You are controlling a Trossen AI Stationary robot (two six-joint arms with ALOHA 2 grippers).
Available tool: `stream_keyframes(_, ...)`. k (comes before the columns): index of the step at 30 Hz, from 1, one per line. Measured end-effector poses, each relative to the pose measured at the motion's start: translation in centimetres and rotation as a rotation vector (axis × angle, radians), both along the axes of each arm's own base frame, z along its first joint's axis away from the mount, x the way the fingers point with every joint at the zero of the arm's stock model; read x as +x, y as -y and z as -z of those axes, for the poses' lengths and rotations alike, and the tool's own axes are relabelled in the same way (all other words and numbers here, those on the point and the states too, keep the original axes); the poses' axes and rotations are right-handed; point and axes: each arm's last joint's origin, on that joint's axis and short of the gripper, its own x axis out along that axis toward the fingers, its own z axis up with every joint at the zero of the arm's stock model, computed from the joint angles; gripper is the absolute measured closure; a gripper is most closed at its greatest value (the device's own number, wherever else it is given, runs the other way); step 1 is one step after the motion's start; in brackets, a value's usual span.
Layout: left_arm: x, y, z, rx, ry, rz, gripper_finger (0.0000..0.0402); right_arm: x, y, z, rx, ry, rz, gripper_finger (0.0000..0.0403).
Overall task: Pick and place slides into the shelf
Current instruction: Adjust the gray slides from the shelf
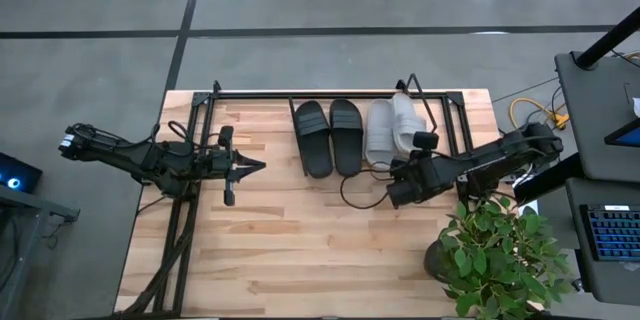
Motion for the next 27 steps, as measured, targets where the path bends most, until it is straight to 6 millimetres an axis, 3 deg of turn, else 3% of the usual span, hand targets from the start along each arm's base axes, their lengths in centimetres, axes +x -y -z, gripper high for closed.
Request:
stream_keyframes(12,0.0,0.0,0.0,0.0,0.0,0.0,0.0402,-1.9,0.6,3.6,-0.078,-0.169,-0.047,0.0392)
stream_keyframes(20,0.0,0.0,0.0,0.0,0.0,0.0,0.0402,-1.6,0.5,4.0,-0.06,-0.186,-0.058,0.0392)
stream_keyframes(27,0.0,0.0,0.0,0.0,0.0,0.0,0.0402,-1.3,0.3,5.6,0.027,-0.159,-0.1,0.0392)
